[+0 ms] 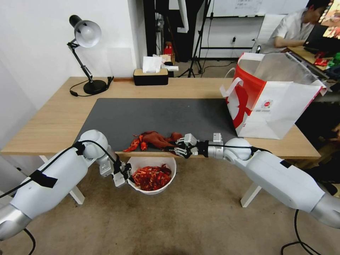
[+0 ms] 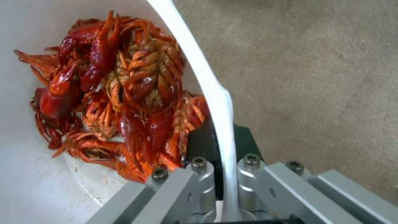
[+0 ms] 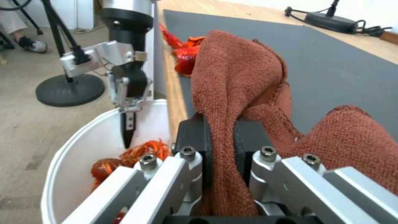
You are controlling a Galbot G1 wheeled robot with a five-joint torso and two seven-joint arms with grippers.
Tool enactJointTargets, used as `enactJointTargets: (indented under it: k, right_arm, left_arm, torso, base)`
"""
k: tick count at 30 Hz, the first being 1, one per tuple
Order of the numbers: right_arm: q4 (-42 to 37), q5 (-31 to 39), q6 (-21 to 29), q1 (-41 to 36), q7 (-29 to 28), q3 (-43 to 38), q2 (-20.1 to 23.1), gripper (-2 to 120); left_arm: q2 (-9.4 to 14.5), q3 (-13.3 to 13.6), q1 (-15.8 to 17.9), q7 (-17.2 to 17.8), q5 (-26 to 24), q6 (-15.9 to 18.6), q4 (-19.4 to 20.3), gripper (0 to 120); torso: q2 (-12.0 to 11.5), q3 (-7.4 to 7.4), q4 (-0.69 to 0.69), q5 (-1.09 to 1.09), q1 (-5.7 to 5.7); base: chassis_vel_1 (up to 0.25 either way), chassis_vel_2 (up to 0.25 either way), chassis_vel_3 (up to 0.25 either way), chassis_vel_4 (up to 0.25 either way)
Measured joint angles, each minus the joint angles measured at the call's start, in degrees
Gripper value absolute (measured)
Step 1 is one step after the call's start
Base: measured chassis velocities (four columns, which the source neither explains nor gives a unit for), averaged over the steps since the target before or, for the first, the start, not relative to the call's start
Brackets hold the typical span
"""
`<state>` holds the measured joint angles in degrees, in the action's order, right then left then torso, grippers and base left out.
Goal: Sweep shrimp from table into container with towel, then put container into takeout bag.
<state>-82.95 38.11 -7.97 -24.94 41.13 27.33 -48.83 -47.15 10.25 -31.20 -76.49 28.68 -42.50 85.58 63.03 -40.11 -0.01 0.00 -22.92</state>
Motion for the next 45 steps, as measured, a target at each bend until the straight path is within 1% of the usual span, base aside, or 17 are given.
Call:
enactJointTargets:
  k: [11,21,26,35,41,45]
  right_arm:
    - [-4.2,-0.1,0.8,-1.6,0.1,-0.1,2.2,8]
    - [-7.9,-1.3,1.0,-5.6,0.9,-3.0,4.6,8]
    - [-10.0,-1.5,1.0,-7.8,1.6,-4.3,5.7,8]
    - [-12.8,-1.5,1.0,-9.3,1.9,-5.7,6.8,8]
    - [-14.1,-0.1,1.2,-8.8,2.0,-7.8,7.5,8]
    - [-13.9,3.5,1.7,-6.8,1.1,-8.7,6.9,8]
  left_arm:
    - [-0.4,0.2,0.5,0.0,0.0,0.0,-0.3,0]
    - [-0.2,0.2,0.4,0.0,-0.1,0.0,-0.4,0]
    - [0.1,0.0,-0.1,-0.1,-0.1,-0.1,-0.4,0]
    - [0.8,-0.8,-1.4,-0.2,-0.1,-0.2,0.2,0]
    - [1.3,-1.5,-2.2,-0.3,-0.1,-0.3,0.5,0]
    - [1.7,-2.3,-3.0,-0.6,0.0,-0.3,1.0,0]
  torso:
    - [0.0,0.0,0.01,0.0,0.0]
    - [0.0,0.0,0.01,0.01,0.0]
    - [0.0,0.0,0.01,0.0,0.0]
    - [0.0,0.0,0.01,0.0,0.0]
    - [0.0,0.01,0.01,-0.01,0.0]
    - [0.0,0.01,-0.01,0.0,0.0]
  base:
    - [0.0,0.0,0.0,0.0]
    - [0.0,0.0,0.0,0.0]
    - [0.0,0.0,0.0,0.0]
    - [0.0,0.0,0.0,0.0]
    - [0.0,0.0,0.0,0.0]
    - [0.0,0.0,0.0,0.0]
